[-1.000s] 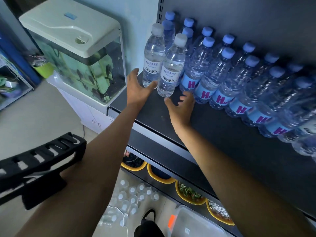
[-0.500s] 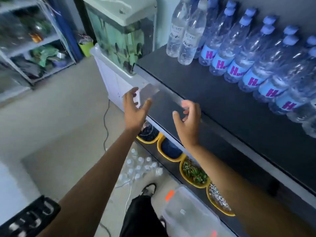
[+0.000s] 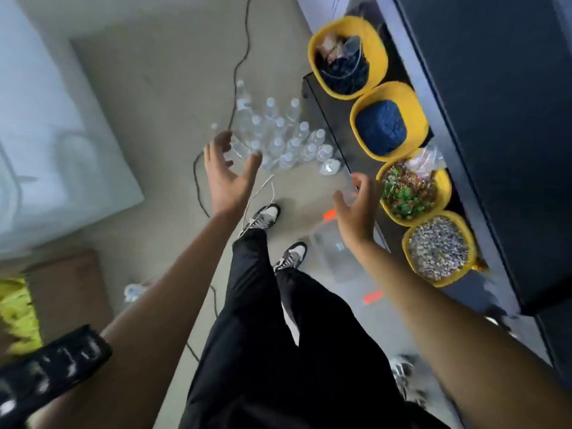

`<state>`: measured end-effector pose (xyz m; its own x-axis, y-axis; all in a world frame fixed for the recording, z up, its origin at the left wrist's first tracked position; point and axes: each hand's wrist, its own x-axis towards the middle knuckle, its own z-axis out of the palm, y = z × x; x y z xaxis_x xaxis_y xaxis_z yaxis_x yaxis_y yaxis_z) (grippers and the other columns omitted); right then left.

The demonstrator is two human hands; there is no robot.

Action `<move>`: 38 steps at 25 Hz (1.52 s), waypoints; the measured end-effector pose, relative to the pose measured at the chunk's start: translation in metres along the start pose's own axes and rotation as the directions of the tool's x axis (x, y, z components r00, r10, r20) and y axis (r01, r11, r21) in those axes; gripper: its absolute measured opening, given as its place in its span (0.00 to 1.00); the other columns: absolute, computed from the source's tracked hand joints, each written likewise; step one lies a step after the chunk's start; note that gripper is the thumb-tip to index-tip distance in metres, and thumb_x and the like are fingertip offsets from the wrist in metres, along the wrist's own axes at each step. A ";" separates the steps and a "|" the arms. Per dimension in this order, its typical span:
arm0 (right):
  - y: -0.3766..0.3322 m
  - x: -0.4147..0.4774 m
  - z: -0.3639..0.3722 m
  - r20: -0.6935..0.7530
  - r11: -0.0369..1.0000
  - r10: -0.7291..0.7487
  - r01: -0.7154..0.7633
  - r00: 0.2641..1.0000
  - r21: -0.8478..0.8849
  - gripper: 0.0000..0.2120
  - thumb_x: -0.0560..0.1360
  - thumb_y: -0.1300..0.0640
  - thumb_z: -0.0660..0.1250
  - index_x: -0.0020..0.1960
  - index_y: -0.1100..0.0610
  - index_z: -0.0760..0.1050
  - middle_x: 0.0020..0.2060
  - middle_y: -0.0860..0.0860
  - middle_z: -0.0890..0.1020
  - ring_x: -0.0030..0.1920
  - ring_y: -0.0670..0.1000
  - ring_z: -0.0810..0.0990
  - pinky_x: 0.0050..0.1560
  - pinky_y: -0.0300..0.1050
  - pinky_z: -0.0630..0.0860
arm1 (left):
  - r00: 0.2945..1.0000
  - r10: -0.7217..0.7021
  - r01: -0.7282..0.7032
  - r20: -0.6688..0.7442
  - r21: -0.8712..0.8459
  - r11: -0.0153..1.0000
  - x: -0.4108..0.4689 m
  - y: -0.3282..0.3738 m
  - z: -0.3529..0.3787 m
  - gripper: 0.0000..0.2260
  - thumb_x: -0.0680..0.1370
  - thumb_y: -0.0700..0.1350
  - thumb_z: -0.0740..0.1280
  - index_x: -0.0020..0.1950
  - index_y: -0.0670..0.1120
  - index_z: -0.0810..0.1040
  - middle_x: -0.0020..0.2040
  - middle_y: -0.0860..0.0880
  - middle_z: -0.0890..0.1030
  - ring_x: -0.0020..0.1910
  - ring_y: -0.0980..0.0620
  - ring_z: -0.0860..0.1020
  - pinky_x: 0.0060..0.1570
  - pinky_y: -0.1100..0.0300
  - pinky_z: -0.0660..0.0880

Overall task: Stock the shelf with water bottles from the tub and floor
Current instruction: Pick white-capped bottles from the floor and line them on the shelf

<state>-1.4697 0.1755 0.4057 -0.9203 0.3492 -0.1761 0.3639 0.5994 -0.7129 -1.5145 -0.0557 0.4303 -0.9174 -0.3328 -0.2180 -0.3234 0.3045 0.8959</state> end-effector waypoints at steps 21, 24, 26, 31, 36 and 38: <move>0.248 0.210 0.408 0.219 0.956 0.294 -0.287 0.930 -0.064 0.29 0.69 0.53 0.76 0.68 0.53 0.70 0.52 0.44 0.78 0.52 0.50 0.77 0.56 0.43 0.75 | 0.934 -0.288 0.210 0.211 0.327 0.921 0.187 -0.442 0.225 0.35 0.74 0.53 0.75 0.78 0.48 0.64 0.73 0.47 0.74 0.70 0.43 0.72 0.65 0.52 0.71; 0.245 0.208 0.405 0.180 0.963 0.268 -0.257 0.946 -0.085 0.24 0.69 0.53 0.76 0.62 0.55 0.71 0.44 0.44 0.77 0.46 0.52 0.77 0.51 0.45 0.76 | 0.940 -0.297 0.239 0.167 0.297 0.925 0.194 -0.438 0.228 0.29 0.75 0.52 0.74 0.73 0.48 0.69 0.64 0.46 0.81 0.62 0.41 0.78 0.53 0.56 0.72; 0.236 0.197 0.396 0.178 0.965 0.254 -0.237 0.951 -0.110 0.22 0.70 0.54 0.76 0.60 0.56 0.72 0.45 0.46 0.78 0.46 0.52 0.77 0.50 0.44 0.75 | 0.940 -0.310 0.254 0.145 0.314 0.915 0.190 -0.431 0.222 0.27 0.76 0.51 0.73 0.72 0.47 0.71 0.61 0.44 0.82 0.61 0.40 0.79 0.54 0.54 0.73; 0.179 0.163 0.337 0.178 0.976 0.215 -0.205 0.960 -0.072 0.18 0.67 0.52 0.75 0.55 0.51 0.75 0.38 0.38 0.77 0.45 0.48 0.77 0.47 0.44 0.73 | 0.933 -0.346 0.316 0.099 0.237 0.919 0.151 -0.363 0.180 0.29 0.76 0.54 0.74 0.74 0.47 0.73 0.69 0.48 0.78 0.67 0.49 0.76 0.66 0.53 0.72; 0.071 0.129 0.222 0.159 0.987 0.161 -0.161 0.974 -0.012 0.18 0.67 0.52 0.77 0.54 0.47 0.75 0.38 0.35 0.77 0.43 0.34 0.75 0.42 0.29 0.69 | 0.964 -0.246 0.237 0.097 0.093 0.967 0.107 -0.220 0.128 0.29 0.75 0.55 0.75 0.72 0.44 0.75 0.66 0.47 0.78 0.66 0.50 0.75 0.66 0.52 0.73; 0.013 0.119 0.158 0.103 0.992 0.119 -0.123 0.988 0.038 0.17 0.67 0.52 0.77 0.52 0.45 0.76 0.38 0.35 0.79 0.43 0.34 0.76 0.42 0.28 0.69 | 0.975 -0.204 0.204 0.090 0.019 0.979 0.094 -0.142 0.105 0.31 0.73 0.59 0.75 0.71 0.45 0.77 0.65 0.50 0.79 0.64 0.54 0.76 0.64 0.57 0.74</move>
<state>-1.5970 0.1111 0.2681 -0.8805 0.3419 -0.3284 0.4687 0.5244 -0.7109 -1.5793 -0.0366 0.2425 -0.8491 -0.3059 -0.4307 -0.5077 0.2474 0.8252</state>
